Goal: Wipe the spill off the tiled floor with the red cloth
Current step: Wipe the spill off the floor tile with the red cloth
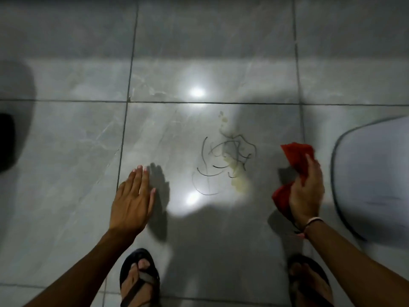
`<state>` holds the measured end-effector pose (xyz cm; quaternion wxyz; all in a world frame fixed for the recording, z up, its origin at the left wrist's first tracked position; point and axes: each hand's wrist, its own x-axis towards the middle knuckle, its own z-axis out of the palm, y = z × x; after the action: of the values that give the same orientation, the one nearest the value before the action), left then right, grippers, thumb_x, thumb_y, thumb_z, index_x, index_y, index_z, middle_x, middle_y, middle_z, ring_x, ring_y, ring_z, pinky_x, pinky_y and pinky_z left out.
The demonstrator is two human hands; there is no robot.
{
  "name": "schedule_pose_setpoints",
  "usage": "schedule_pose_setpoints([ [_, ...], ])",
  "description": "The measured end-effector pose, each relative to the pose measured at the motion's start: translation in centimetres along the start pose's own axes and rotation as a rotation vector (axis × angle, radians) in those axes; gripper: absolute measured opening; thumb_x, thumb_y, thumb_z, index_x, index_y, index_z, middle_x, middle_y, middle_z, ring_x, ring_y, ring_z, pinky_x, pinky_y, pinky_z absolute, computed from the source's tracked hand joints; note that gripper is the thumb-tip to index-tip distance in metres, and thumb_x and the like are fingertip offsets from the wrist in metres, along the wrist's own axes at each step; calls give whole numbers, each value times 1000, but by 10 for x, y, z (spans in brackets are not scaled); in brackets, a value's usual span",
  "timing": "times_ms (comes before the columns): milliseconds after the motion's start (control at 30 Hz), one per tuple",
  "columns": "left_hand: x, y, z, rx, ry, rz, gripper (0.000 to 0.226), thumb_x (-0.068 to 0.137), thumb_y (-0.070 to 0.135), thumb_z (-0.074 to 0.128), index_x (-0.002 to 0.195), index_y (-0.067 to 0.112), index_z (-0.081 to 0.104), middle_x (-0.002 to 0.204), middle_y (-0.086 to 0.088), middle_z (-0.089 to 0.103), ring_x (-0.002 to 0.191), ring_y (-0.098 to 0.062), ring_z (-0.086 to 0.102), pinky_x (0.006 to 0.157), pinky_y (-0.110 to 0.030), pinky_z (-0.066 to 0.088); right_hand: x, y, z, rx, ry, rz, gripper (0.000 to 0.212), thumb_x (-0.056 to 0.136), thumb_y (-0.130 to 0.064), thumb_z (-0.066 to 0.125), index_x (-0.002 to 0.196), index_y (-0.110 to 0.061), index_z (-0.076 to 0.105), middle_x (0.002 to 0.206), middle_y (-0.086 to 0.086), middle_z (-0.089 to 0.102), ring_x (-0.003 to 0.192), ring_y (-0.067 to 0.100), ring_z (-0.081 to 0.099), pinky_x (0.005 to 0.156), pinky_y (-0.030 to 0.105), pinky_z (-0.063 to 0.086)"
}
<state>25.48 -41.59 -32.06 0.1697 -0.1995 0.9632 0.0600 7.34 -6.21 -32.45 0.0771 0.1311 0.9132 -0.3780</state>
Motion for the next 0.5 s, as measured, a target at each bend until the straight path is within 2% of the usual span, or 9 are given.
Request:
schedule_pose_setpoints([
  [67,7,-21,41,-13,5,14,72,102,46,15,158,3,25,167,-17,24,155,-33,25,122,-47,25,22,22,37,-112,-85,-29,56,108,-13,48,160,-13,27,170,17,19,158,34,18,130,47,15],
  [133,12,-30,84,-31,36,55,67,102,40,23,157,1,26,167,-20,22,155,-35,25,122,-49,28,47,30,74,-296,-128,-170,64,108,-42,39,162,-17,16,172,18,5,159,36,5,129,51,6],
  [167,13,-32,103,-52,90,67,65,103,36,28,157,1,26,168,-20,21,155,-36,24,122,-50,27,63,27,89,-373,-115,-264,67,106,-49,33,163,-20,14,171,19,5,159,38,6,128,53,7],
  [267,19,-37,138,-124,257,58,63,104,32,32,162,9,18,172,-11,15,159,-26,15,128,-42,15,128,-8,129,-468,-107,-517,58,108,-49,29,161,-27,17,170,19,13,156,42,16,125,62,17],
  [367,21,-43,148,-121,311,73,63,104,33,32,162,11,17,172,-9,15,159,-23,13,128,-38,12,174,-55,167,-522,-186,-716,54,110,-45,29,160,-27,21,169,21,17,156,43,17,125,64,21],
  [500,22,-40,141,-122,285,87,64,104,32,32,161,6,20,171,-12,17,159,-25,14,128,-43,16,126,-81,188,-565,-339,-965,53,108,-34,44,158,-18,33,168,22,23,156,39,22,127,53,25],
])
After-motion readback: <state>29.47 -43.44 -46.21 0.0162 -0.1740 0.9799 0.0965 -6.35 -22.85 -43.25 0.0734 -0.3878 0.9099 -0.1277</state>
